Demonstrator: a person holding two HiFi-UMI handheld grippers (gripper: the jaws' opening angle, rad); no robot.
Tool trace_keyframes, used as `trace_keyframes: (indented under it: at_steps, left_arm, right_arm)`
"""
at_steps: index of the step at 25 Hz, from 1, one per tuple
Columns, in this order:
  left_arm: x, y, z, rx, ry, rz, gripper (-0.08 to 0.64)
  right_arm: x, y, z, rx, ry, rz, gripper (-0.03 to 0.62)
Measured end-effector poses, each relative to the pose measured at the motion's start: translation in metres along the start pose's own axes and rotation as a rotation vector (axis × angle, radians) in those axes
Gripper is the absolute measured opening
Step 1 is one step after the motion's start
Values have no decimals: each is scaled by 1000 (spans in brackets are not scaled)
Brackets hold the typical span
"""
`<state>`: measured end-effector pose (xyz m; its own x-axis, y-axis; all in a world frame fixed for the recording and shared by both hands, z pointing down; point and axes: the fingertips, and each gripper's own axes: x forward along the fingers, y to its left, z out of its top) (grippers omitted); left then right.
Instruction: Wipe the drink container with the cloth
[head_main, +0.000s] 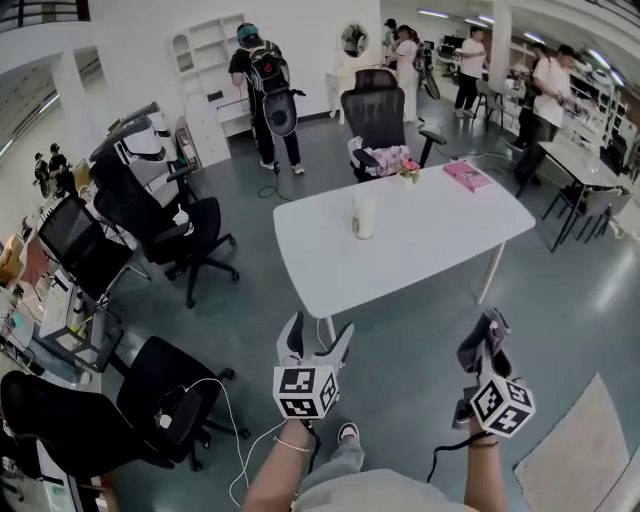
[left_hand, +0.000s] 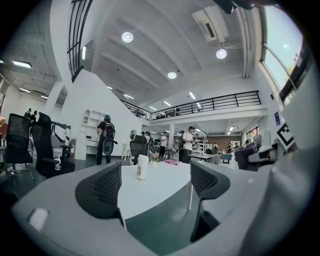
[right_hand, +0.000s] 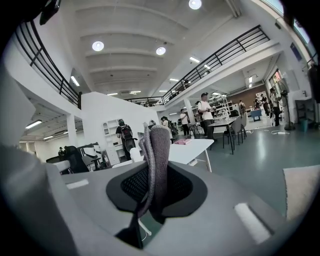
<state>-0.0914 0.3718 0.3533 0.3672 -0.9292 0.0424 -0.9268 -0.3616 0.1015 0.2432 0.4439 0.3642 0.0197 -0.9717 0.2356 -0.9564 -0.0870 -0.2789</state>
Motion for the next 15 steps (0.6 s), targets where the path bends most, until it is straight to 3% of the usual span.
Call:
trace_keyframes:
  at_steps: [6, 15]
  left_arm:
    - [70, 40, 10, -8, -6, -44, 423]
    - [153, 72, 7, -14, 7, -98, 423]
  right_arm:
    - [68, 20, 28, -4, -45, -40, 72]
    - [144, 35, 35, -10, -30, -74, 72]
